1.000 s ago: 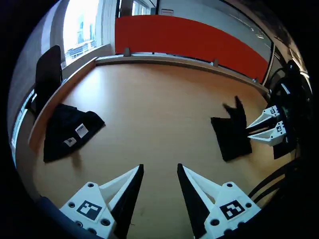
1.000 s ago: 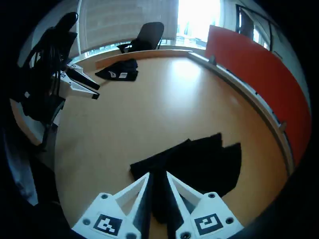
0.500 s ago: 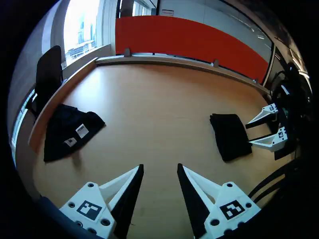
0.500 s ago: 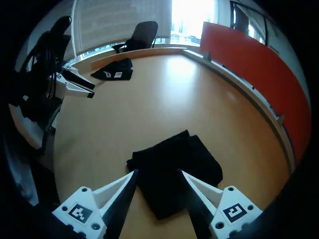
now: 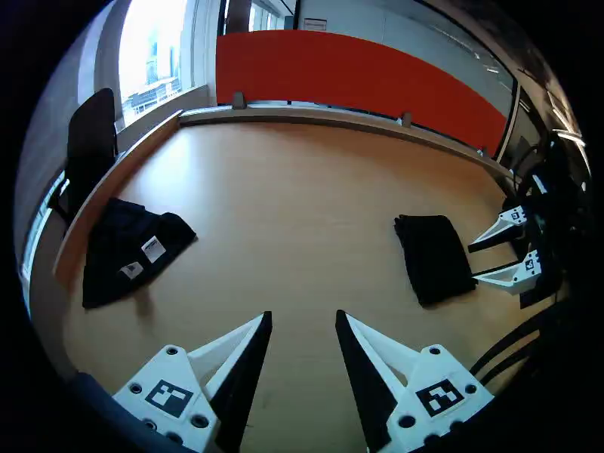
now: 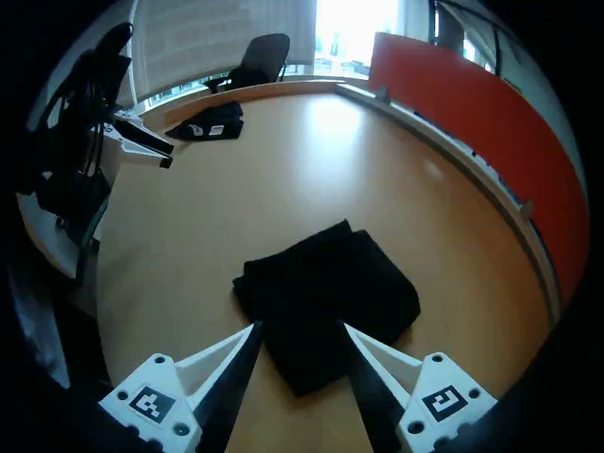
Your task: Fold towel
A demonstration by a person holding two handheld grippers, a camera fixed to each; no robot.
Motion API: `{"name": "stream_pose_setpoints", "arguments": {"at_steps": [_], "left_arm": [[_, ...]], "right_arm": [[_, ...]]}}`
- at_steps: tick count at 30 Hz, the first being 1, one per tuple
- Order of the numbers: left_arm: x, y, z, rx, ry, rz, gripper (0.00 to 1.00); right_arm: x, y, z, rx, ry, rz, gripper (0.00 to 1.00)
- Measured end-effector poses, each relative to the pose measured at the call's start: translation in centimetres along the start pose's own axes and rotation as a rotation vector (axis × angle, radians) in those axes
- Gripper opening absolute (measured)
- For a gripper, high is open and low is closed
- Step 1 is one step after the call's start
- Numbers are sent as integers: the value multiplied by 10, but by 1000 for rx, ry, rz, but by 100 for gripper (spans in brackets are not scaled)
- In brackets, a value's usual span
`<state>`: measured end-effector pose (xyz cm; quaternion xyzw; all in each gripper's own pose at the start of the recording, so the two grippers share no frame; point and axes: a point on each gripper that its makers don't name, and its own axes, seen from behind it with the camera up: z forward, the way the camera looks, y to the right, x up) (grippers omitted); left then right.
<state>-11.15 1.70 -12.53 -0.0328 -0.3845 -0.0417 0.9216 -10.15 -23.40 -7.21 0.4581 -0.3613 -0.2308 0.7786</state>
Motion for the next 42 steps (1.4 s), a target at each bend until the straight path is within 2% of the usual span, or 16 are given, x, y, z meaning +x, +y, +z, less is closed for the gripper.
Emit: {"name": "stream_pose_setpoints", "arguments": {"at_steps": [17, 28, 31, 38, 42], "left_arm": [[-2, 6, 1, -9, -4, 2, 61], [-3, 6, 2, -10, -7, 4, 61], [-4, 6, 2, -11, -7, 3, 61], [-4, 7, 3, -14, -8, 3, 61], [-3, 7, 2, -14, -6, 4, 61]], "right_arm": [[-45, 4, -1, -28, -60, 47, 73], [-61, 7, -1, -38, -85, 63, 73], [-65, 6, -1, -34, -95, 65, 69], [-75, 5, 1, -35, -115, 74, 48], [-77, 6, 2, -41, -115, 84, 40]]}}
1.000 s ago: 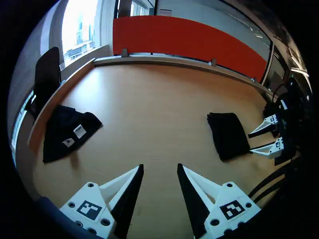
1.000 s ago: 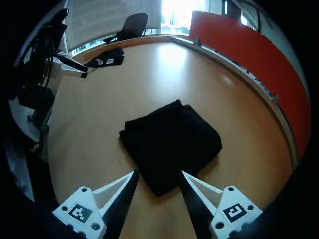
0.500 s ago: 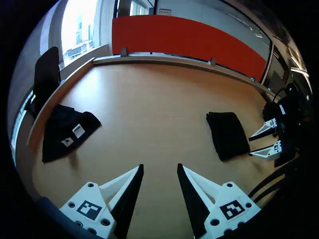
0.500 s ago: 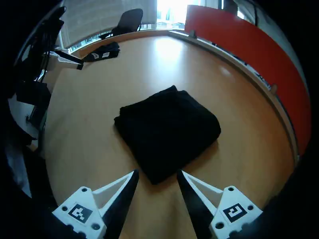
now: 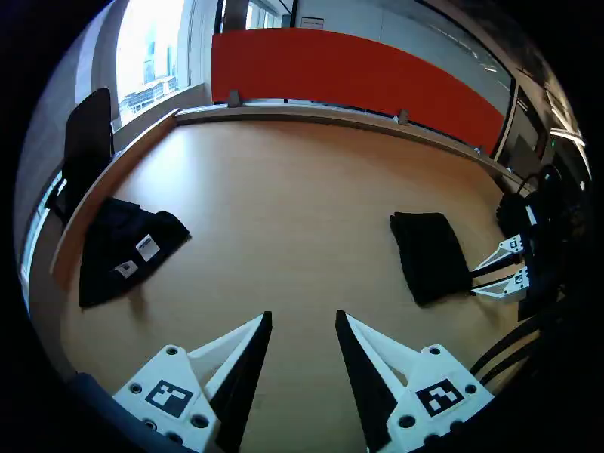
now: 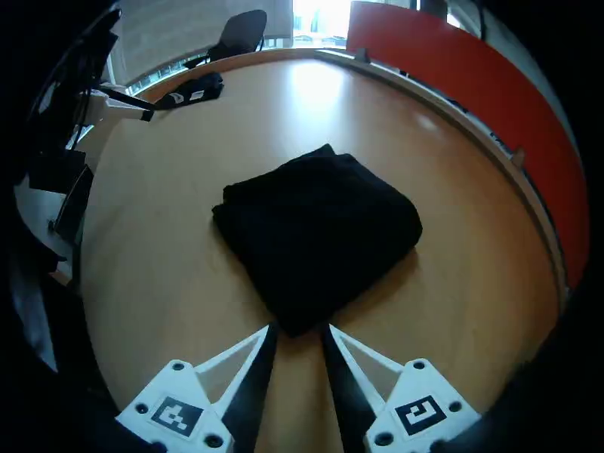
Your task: Fold towel
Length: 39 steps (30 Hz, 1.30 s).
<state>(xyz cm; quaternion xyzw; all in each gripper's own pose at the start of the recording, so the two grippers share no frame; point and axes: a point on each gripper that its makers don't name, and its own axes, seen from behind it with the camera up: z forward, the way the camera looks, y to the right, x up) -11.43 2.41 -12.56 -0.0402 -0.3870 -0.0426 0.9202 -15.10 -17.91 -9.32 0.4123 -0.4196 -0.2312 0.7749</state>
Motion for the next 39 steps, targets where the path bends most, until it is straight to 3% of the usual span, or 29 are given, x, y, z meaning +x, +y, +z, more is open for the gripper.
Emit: {"name": "stream_pose_setpoints", "arguments": {"at_steps": [8, 21, 32, 39], "left_arm": [[1, -1, 0, -1, 1, 0, 61], [1, -1, 0, 0, 0, 3, 61], [-2, -3, 1, -1, -4, 0, 61], [-3, -3, 1, -3, -4, -1, 61]], "right_arm": [[-1, 0, -1, -3, 4, 23, 35], [-1, -2, -1, 7, 5, 45, 7], [3, -1, -6, -1, 23, 48, 5], [22, 2, -15, -8, 66, 50, 5]]}}
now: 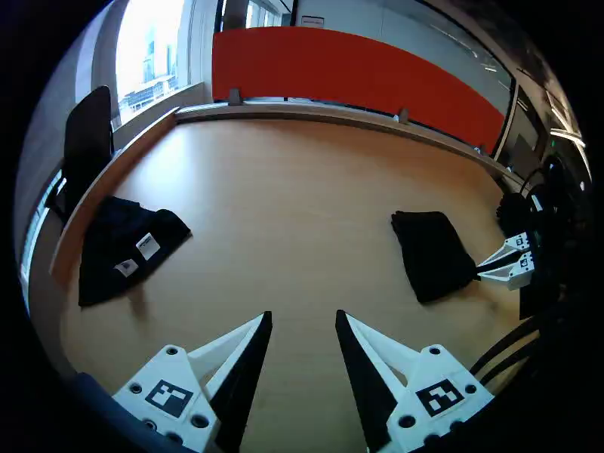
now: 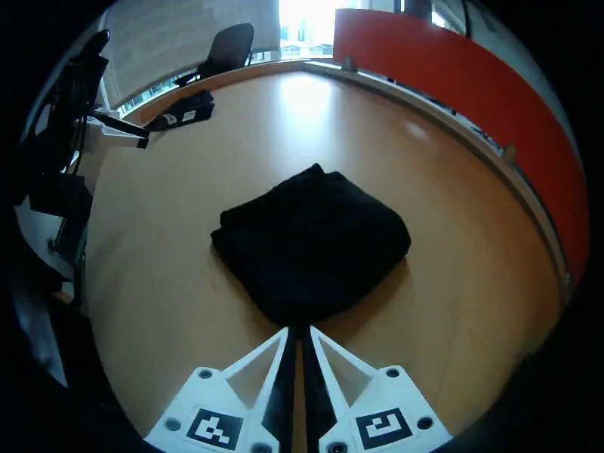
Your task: Fold towel
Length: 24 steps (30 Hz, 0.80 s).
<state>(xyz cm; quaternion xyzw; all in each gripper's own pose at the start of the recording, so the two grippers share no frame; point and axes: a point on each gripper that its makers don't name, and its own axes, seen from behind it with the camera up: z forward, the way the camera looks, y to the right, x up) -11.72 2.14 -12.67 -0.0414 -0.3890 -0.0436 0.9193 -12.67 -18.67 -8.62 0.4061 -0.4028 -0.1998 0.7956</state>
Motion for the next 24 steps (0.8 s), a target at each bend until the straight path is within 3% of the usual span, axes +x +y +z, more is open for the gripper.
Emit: {"name": "stream_pose_setpoints", "arguments": {"at_steps": [24], "left_arm": [[18, 7, -4, -16, 33, 14, 61]], "right_arm": [[107, 21, -53, -72, 203, -57, 4]]}}
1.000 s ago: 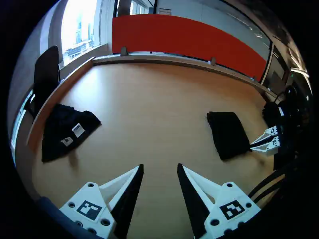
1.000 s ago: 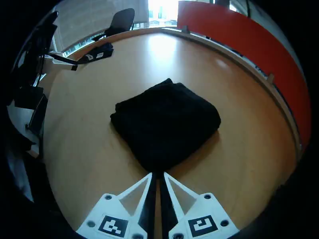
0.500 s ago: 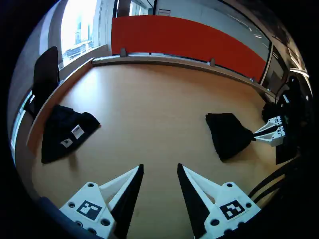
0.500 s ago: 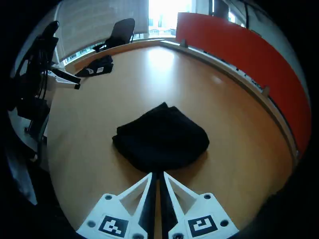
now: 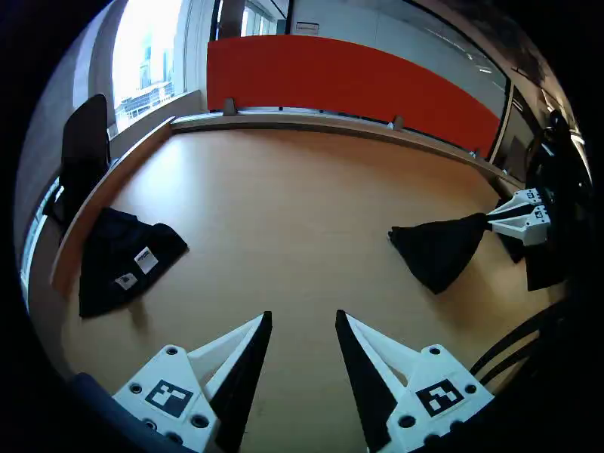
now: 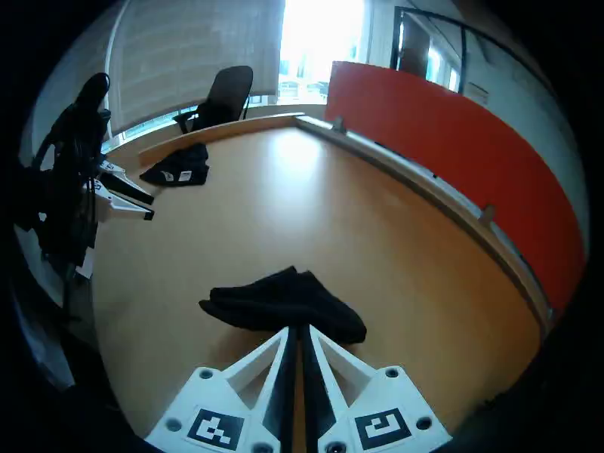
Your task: Fold towel
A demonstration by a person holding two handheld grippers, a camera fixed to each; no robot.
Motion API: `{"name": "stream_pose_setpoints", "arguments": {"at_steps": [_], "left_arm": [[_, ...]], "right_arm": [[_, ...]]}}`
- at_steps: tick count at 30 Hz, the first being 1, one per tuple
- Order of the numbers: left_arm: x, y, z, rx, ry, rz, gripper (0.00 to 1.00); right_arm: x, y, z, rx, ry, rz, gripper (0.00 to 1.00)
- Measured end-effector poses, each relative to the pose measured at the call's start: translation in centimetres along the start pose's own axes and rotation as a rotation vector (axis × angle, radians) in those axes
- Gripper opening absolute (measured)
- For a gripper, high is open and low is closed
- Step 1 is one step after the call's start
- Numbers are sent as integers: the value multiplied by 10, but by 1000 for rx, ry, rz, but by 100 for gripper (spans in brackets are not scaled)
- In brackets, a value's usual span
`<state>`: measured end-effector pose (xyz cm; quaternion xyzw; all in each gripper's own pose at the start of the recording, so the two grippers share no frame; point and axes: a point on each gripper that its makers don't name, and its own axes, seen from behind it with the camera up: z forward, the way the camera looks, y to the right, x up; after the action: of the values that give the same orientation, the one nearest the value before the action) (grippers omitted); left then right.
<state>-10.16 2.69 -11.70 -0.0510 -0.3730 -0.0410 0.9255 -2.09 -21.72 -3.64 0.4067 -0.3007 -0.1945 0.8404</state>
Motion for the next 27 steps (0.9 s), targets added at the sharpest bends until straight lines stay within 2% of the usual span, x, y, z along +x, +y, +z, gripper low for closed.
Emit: {"name": "stream_pose_setpoints", "arguments": {"at_steps": [12, 27], "left_arm": [[10, 6, -2, -13, 20, 10, 61], [18, 17, 2, -46, 27, 32, 61]], "right_arm": [[49, 23, -28, -61, 100, -4, 4], [50, 55, -59, -141, 115, 22, 4]]}}
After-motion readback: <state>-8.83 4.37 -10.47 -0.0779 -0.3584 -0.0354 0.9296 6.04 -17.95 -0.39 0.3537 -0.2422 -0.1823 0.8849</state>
